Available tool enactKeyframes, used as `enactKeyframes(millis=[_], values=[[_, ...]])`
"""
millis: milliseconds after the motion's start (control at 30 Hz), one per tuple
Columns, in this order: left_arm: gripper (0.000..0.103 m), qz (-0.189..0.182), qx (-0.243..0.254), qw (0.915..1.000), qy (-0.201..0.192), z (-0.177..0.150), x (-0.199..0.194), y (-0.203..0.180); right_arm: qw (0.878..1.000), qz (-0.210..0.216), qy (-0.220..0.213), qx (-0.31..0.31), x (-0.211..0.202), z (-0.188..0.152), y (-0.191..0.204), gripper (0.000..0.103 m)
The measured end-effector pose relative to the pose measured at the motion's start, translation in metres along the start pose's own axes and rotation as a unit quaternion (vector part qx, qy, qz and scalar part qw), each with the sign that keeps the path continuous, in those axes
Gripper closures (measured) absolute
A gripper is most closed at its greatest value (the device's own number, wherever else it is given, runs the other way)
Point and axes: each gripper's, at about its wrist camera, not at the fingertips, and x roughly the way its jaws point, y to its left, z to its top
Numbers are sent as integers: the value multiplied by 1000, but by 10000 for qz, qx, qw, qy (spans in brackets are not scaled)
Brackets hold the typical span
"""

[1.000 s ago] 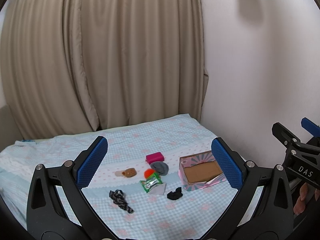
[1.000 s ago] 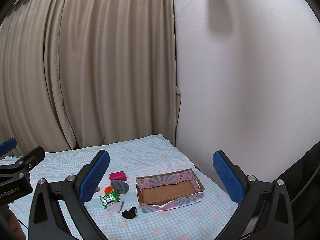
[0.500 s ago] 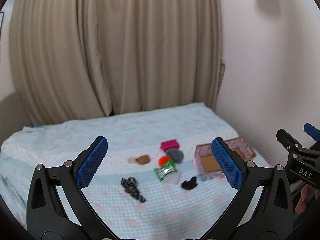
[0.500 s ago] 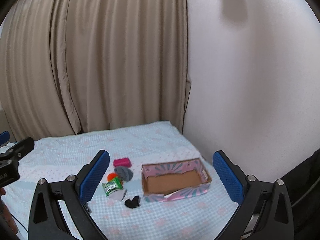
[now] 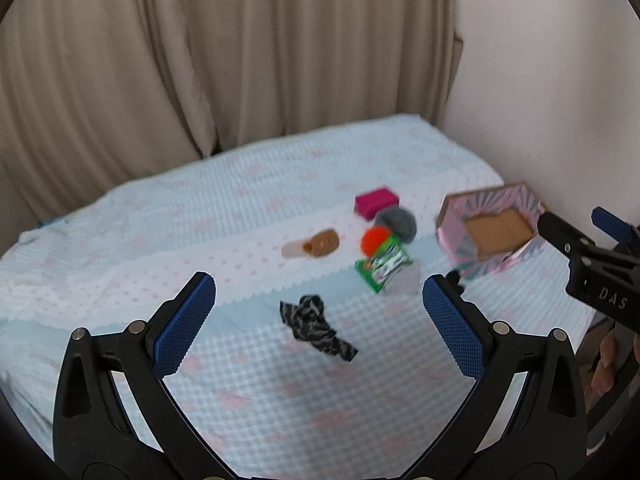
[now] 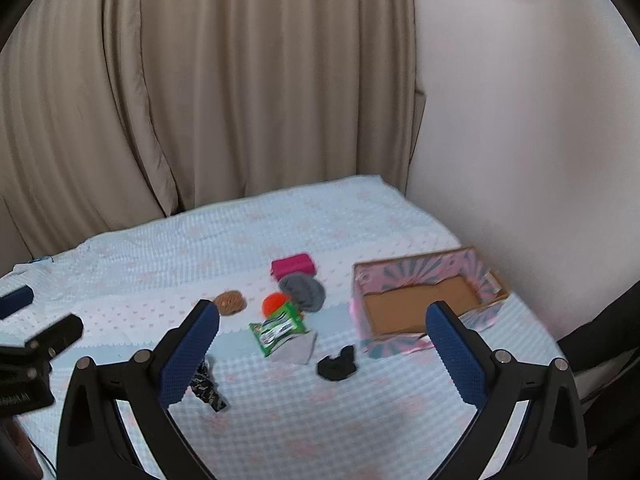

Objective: Organize soft objects
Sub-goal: 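Grasp the black patterned cloth with left tool while right tool grasps the grey cloth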

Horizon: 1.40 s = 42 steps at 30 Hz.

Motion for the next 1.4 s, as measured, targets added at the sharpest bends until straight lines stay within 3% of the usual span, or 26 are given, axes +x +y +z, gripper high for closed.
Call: enactKeyframes(millis=[300,600,900,1033,1100,1333,1400], values=[[0,-241,-116,9979,593,-36,131,26,9985,-181,487,-184,117,-47,35,0],[0,-323,-151,9928,1146,-88,253,16,9912,-65,1044,-807,236,-110,42,0],[3,-280,-58,9872,1571,-132,305,2,9810,328,1414,-1288,320,-148,41,0],[8,-161,104,9864,1632,-140,315,-4,9762,579,1548,-1406,338,-154,39,13],[12,-153,159,9870,1594,-139,315,-5,9755,745,1537,-1390,341,-151,36,19],[65,-51,9,9885,1513,-126,315,2,9709,1092,1610,-1399,348,-144,43,55],[70,-54,-42,9883,1521,-120,318,7,9721,1066,1601,-1339,349,-143,43,67]])
